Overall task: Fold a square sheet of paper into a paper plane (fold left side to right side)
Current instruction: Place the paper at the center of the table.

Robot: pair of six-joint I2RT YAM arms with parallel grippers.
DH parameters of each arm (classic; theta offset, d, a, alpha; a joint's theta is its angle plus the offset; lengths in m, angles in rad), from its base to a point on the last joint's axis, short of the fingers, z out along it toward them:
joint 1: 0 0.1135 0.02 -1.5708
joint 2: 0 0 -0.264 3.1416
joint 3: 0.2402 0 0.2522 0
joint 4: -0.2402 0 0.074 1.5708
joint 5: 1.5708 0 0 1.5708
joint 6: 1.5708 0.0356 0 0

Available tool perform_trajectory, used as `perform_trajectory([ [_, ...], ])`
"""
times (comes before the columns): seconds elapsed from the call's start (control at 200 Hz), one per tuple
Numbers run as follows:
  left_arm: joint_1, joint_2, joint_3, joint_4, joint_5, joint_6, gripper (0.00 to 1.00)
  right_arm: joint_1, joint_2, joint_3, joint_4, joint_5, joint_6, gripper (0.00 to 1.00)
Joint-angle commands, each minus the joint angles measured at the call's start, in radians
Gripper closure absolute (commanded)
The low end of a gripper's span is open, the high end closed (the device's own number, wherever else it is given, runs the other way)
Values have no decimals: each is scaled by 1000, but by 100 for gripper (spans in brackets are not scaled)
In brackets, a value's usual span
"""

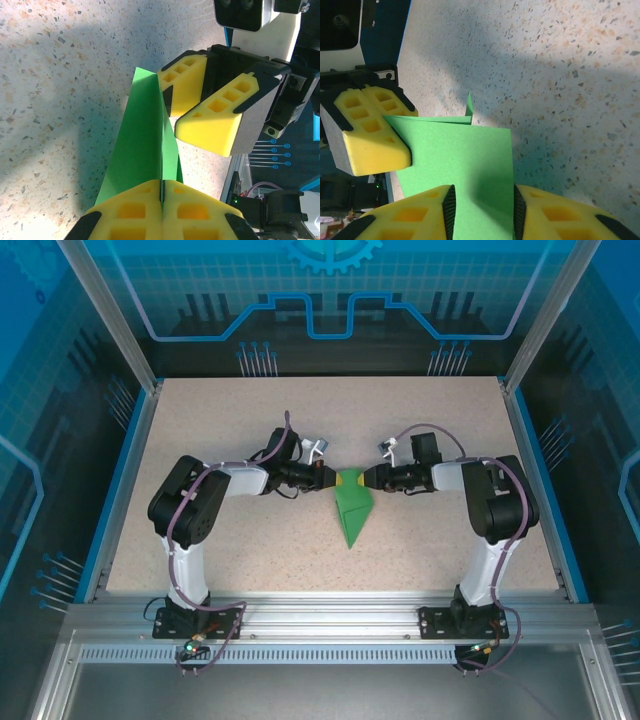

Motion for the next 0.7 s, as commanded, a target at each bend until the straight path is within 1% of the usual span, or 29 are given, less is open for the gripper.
perform_trajectory([
  [0.0,3,1,1,1,24,42,100,-7,-40,12,-38,-20,-30,68],
  [0.11,3,3,4,-6,22,49,100,-16,-61,15,-73,-8,-47,73],
  [0.23,3,9,5,-13,19,56,100,-25,-81,10,-88,-3,-51,81],
  [0.26,3,11,7,-17,18,57,100,-26,-86,10,-97,-1,-53,84],
  [0.295,3,14,10,-21,17,60,99,-28,-93,11,-111,7,-57,87],
  [0.39,4,10,22,-50,13,80,95,-31,-105,15,-145,24,-62,90],
  [0.49,4,4,40,-96,-8,107,82,-32,-115,12,-160,31,-42,98],
  [0.545,4,-12,47,-118,-30,123,68,-31,-120,11,-165,31,-19,100],
  [0.59,3,-35,52,-145,-62,143,51,-31,-129,8,-172,40,7,100],
  [0.62,3,-55,52,-166,-89,157,42,-29,-136,7,-182,51,25,100],
  [0.645,2,-76,51,-182,-114,171,37,-28,-141,6,-186,55,37,100],
  [0.695,0,-124,46,-214,-169,198,32,-19,-156,5,-205,74,66,100],
])
